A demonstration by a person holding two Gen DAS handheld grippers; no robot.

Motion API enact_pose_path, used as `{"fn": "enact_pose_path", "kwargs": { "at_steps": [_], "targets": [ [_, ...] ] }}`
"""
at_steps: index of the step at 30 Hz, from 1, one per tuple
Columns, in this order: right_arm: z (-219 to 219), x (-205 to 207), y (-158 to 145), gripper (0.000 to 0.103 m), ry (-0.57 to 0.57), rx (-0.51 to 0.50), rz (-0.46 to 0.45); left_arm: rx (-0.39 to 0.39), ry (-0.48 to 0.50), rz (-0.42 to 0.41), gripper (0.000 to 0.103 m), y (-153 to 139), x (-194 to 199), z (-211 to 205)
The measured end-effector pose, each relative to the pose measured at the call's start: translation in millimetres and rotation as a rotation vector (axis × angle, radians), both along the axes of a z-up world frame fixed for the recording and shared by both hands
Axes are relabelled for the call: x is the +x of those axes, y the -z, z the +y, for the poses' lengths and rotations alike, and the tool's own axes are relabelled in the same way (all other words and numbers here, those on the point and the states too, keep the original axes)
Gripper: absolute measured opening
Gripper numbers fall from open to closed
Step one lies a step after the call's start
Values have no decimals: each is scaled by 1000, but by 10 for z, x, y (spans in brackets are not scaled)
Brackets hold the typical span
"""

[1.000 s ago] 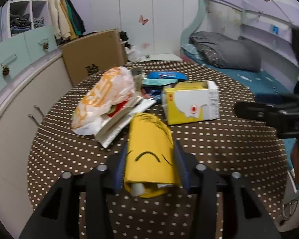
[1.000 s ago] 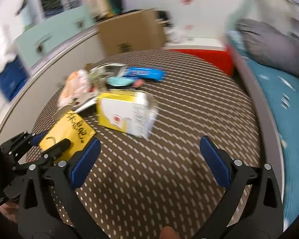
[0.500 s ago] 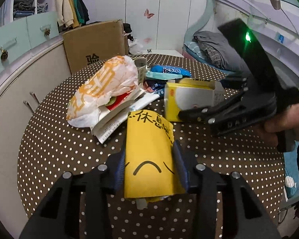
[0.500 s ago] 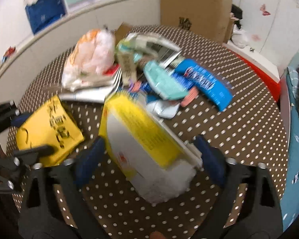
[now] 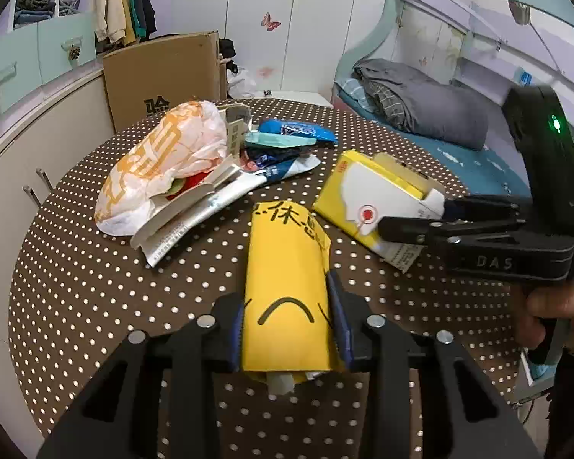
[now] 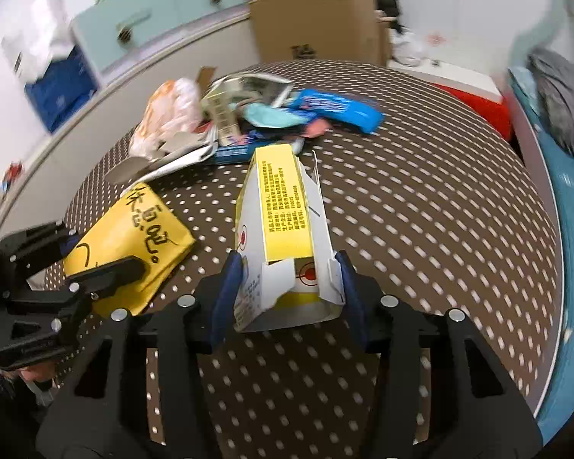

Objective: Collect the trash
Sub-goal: 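Carry the milk carton with the right gripper over the white wastebasket and release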

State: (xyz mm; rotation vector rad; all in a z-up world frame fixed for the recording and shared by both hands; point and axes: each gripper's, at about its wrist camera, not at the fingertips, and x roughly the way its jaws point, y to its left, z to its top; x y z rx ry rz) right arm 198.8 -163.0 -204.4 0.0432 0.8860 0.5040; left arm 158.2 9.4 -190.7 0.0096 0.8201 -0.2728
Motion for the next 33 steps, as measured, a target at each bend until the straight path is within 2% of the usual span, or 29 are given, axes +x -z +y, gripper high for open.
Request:
{"fn": "enact_pose_path", "kwargs": {
  "at_steps": [11, 15, 18, 21, 24, 33],
  "targets": [
    [-701, -152, -340, 46, 158, 116, -76, -18, -1, -65, 34, -217, -46, -208],
    [-1140, -104, -495, 47, 247, 143, -115, -19, 7, -90, 35, -318, -8, -311],
    [-1518, -60, -502, 47, 334, 142, -119, -16, 24, -108, 35, -375, 36, -428],
    [-1898, 16, -387, 47, 421, 150, -91, -17, 42, -117, 35, -418, 120, -540],
    [-2331, 165, -102, 47, 528, 134, -15, -20, 63, -118, 35, -427, 193, -652],
    [-2836, 616, 834, 47, 644, 142, 174, -30, 141, -90, 35, -409, 487, -1072]
  ]
}}
